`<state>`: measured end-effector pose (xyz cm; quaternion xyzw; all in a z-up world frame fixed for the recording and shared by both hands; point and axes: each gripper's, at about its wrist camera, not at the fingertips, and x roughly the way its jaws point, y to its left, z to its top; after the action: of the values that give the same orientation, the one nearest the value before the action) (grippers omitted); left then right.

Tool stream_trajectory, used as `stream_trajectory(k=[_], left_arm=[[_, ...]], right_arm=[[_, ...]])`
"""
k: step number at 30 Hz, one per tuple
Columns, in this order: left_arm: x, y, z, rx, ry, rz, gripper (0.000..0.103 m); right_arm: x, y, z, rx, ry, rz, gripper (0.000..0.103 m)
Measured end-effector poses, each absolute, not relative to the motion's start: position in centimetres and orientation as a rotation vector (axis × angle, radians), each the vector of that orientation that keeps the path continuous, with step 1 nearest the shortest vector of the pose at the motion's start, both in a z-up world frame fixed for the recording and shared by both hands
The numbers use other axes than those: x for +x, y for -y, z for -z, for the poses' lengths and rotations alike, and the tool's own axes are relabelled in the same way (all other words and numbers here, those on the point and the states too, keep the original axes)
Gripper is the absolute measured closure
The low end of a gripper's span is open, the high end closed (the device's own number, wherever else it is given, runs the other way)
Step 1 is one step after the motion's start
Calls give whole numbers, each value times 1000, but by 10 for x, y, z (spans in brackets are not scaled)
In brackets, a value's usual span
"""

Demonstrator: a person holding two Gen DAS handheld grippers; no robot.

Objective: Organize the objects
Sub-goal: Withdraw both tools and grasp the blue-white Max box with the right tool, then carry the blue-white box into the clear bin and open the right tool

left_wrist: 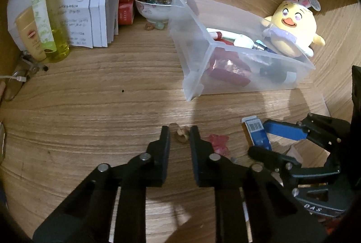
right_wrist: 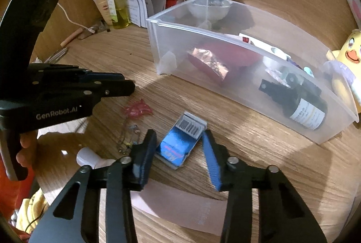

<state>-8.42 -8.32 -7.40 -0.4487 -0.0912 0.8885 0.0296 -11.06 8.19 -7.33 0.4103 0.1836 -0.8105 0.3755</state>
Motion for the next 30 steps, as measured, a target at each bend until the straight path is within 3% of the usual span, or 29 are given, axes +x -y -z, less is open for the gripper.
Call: stream_trajectory(k=[3,14,30], left_arm=[[-82,81,74,-1379,250,-2737,91],[-65,73,58,-1304,218,-2799,91],[-63,46,3,-1100,186,-2861,91]], right_arm=[[-111,-83,73,1041,-478,2074,77],[-111,-96,65,1017,-448,2115,78],[-107,-135,10,855,-319,2201,78]])
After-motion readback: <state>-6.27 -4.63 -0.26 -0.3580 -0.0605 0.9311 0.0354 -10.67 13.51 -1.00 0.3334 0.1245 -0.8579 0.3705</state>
